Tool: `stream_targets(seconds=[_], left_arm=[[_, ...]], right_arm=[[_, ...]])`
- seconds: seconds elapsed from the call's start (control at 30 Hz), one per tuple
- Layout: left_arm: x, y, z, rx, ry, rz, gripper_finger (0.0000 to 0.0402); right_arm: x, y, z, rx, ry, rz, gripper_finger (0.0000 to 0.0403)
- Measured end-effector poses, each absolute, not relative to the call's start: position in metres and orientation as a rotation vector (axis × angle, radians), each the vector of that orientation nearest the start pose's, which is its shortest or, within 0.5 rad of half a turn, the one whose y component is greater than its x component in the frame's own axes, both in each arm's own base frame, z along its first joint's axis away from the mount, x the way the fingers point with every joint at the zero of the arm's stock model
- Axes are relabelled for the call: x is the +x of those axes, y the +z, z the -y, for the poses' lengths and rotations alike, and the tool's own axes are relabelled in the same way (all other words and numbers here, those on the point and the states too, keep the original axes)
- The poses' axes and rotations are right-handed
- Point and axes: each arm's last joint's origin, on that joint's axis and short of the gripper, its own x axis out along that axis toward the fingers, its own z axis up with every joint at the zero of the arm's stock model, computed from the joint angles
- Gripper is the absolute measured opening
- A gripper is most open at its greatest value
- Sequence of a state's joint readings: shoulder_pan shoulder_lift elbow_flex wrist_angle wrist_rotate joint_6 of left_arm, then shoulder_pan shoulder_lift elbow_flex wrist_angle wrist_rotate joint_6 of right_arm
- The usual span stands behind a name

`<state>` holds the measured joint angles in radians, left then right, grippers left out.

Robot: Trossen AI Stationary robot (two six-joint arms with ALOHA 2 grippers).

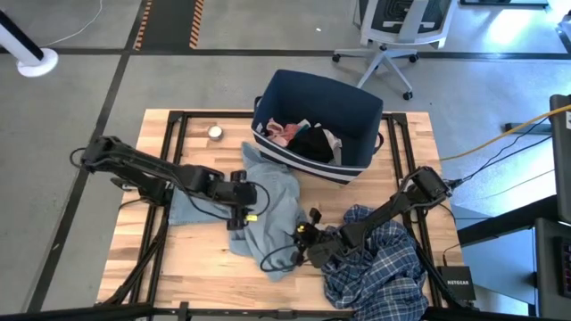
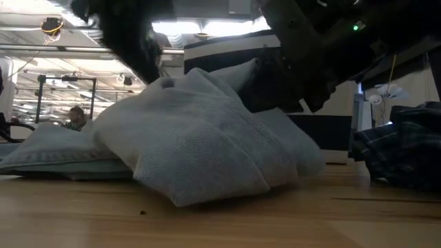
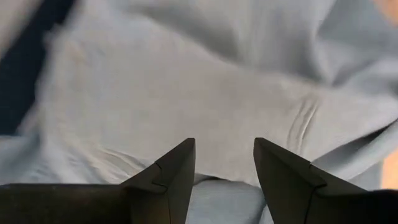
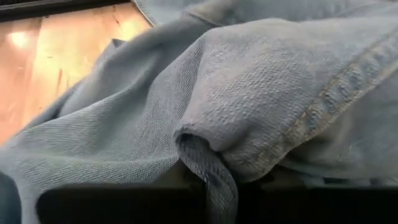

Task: Sort clothes
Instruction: Put the light blue pants into the blue laundry organizer

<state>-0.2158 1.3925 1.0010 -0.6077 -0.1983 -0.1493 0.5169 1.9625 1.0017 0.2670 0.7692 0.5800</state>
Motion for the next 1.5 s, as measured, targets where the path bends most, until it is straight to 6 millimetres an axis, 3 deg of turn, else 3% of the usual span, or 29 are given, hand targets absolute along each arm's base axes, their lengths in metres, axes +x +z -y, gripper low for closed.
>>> stream_targets(seconds=[0.17, 0.37, 0.5, 0.73, 0.9, 1.1, 1.5], left_arm=[[0.244, 0.295, 0.055, 0.130, 0.111, -0.769, 0.0158], [0.191, 0.348, 0.043, 0.181, 0.245, -0.501, 0.0158], [0.150, 0.367, 0.030, 0.081, 0.289, -0.404, 0.0158], [0.101, 0.371, 0.015, -0.086, 0.334, -0.374, 0.0158], [0.094, 0.372, 0.013, -0.129, 0.339, -0.357, 0.0158], [0.104, 0.367, 0.016, -0.105, 0.345, -0.406, 0.0158], [0.114, 0.360, 0.019, -0.083, 0.359, -0.476, 0.0158]], right_arm=[[0.342, 0.131, -0.171, 0.097, -0.363, -0.460, 0.0052], [0.358, 0.158, -0.180, -0.070, -0.324, -0.495, 0.0043], [0.373, 0.193, -0.189, -0.230, -0.299, -0.544, 0.0043], [0.392, 0.274, -0.182, -0.412, -0.324, -0.624, 0.0045], [0.402, 0.327, -0.167, -0.503, -0.329, -0.584, 0.0044], [0.406, 0.382, -0.143, -0.581, -0.359, -0.540, 0.0044], [0.379, 0.480, -0.086, -0.661, -0.619, -0.435, 0.0044]])
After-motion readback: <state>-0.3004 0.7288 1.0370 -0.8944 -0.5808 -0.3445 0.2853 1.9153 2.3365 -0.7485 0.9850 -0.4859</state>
